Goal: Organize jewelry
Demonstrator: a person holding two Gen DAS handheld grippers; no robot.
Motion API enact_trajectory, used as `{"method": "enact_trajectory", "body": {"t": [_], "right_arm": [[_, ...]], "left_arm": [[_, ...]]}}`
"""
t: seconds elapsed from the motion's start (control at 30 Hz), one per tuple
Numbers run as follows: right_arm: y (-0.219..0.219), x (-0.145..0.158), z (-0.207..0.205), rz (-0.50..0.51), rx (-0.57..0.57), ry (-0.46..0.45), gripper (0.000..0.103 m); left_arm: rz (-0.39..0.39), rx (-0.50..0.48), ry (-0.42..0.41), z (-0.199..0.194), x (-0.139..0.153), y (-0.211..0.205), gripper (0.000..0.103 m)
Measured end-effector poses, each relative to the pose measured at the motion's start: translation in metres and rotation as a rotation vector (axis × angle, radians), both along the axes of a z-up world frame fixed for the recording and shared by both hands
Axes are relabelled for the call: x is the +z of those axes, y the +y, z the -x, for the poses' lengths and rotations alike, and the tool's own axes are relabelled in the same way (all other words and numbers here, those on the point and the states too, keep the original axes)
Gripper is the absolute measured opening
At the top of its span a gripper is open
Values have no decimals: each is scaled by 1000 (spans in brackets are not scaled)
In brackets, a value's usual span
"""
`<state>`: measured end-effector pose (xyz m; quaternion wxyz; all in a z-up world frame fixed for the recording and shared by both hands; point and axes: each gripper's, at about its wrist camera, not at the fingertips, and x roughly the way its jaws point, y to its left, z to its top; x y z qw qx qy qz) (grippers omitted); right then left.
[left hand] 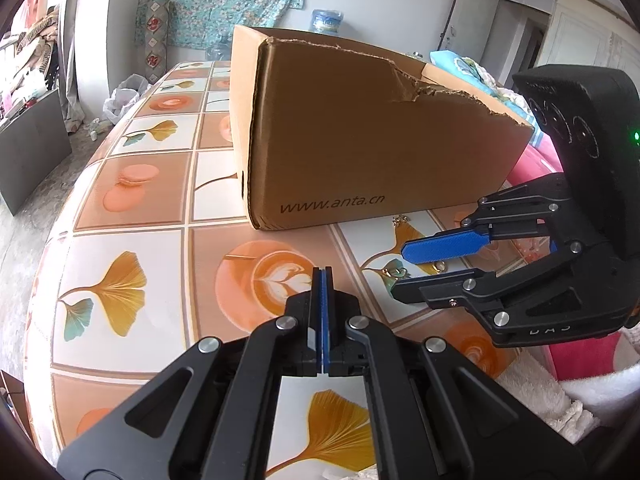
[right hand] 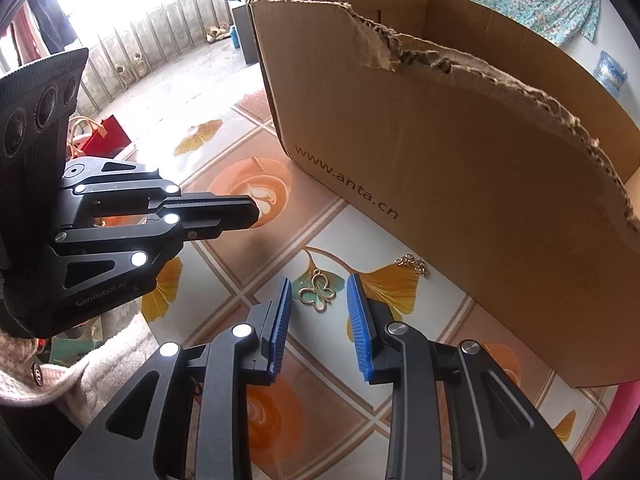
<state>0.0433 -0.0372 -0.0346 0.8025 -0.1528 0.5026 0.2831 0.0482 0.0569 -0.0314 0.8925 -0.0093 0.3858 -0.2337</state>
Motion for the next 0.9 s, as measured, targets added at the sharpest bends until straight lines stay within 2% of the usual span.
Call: {"method": "enact_trajectory", "body": {"t": [0.1,0.23,0.67,0.9], "right_arm": [[6,1,-8,20,-3,35,17],[11,2,-10,60,0,44,16],[12,1,-10,66,-4,51,16],[-5,18,-4,36,-56,11,16]], "left_arm": [[9,2,1,-1,0,1,0],[17,4,3,-1,-1,3,0],[23,3,4,0,-1,4,0],[38,-20,0,5,2,2,0]]}}
